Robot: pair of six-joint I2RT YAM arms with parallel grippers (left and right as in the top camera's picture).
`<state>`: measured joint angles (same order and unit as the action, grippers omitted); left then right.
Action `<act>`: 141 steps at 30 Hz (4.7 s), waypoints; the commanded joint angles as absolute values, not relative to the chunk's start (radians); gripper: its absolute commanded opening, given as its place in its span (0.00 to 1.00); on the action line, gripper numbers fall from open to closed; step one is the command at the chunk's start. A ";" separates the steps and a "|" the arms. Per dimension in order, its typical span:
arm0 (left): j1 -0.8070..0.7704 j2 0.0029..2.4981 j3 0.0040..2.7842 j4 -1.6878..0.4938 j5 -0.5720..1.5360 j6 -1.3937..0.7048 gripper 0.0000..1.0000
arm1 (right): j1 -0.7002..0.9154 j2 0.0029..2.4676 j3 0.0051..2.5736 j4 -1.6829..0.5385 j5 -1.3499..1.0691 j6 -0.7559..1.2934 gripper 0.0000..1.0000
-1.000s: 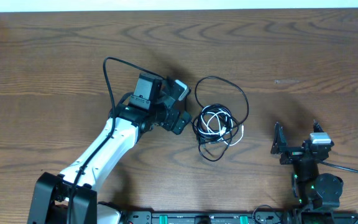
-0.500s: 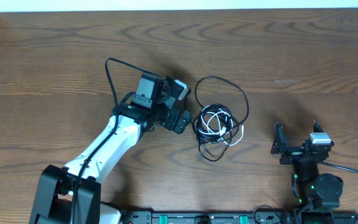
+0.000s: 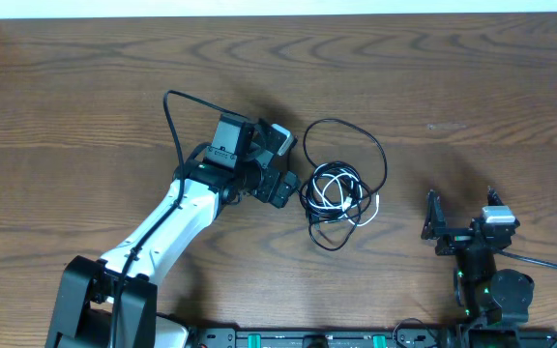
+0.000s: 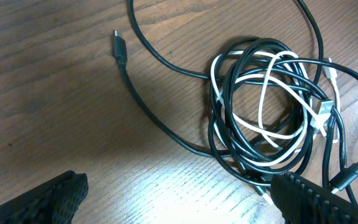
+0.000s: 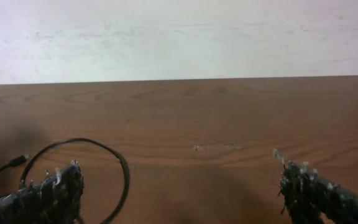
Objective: Untangle cables
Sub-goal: 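Position the open left gripper above the tangled black and white cables, then lower the left gripper and grasp the cable bundle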
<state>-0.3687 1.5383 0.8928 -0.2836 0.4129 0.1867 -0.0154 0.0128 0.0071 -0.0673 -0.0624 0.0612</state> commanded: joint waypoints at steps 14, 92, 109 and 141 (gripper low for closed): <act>-0.373 1.543 0.911 -0.281 0.418 0.185 0.99 | -0.017 0.007 0.005 -0.071 -0.058 0.074 0.99; -0.529 1.549 1.115 -0.463 0.320 0.180 0.99 | -0.017 0.007 0.005 -0.071 -0.058 0.074 0.99; -0.664 1.766 1.114 -0.412 0.196 -0.070 0.99 | -0.017 0.007 0.006 -0.071 -0.058 0.074 0.99; -0.664 1.916 1.114 -0.231 0.085 -0.136 0.07 | -0.017 0.007 0.006 -0.071 -0.058 0.074 0.99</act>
